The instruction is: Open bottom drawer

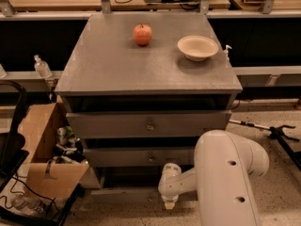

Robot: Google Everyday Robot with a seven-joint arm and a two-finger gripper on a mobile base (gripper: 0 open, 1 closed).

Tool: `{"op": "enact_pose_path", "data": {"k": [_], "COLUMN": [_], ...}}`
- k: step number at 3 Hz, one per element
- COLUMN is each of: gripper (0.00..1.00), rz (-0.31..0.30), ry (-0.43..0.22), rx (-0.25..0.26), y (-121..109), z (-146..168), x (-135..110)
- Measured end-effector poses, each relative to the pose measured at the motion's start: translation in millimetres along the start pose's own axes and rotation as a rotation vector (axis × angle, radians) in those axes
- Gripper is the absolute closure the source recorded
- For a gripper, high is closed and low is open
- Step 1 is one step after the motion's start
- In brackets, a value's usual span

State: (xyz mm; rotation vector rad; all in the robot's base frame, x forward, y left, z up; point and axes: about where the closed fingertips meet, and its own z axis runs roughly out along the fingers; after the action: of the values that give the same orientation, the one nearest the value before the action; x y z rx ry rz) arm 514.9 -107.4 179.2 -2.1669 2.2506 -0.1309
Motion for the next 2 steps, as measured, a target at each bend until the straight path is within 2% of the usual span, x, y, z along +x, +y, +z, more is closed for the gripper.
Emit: {"op": "enact_pose_path", "data": {"k": [1,2], "gripper": [0.73,0.96], "rz": [0.055,0.055], "ry": [0.015,0.015], "rx": [-0.062,-0.062], "y": [27.9,27.2], "z": [1.4,-3.3], "x": [7.4,7.5]}}
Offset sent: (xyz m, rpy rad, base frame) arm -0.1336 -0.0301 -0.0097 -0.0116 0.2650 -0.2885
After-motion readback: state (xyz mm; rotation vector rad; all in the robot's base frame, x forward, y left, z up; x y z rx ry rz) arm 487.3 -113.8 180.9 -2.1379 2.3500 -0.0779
